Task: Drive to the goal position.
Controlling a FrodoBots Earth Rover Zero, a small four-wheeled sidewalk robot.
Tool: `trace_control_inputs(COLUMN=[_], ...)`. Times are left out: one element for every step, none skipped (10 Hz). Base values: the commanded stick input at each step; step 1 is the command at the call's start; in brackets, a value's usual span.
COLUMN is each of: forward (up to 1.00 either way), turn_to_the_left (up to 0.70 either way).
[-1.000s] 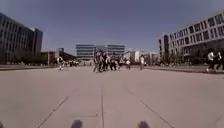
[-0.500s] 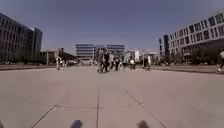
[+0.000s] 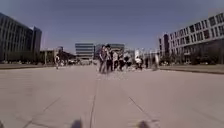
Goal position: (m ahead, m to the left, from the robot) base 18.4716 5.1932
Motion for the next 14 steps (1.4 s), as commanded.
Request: trace_control_inputs(forward=[1.00,1.00,1.00,1.00,1.00,1.00,1.00,1.00,1.00,1.00,1.00,1.00,0.66,0.08], turn_to_the_left=[0.00,0.00,0.00,0.00,0.00,0.00,0.00,0.00,0.00,0.01,0.02,0.04,0.00,0.00])
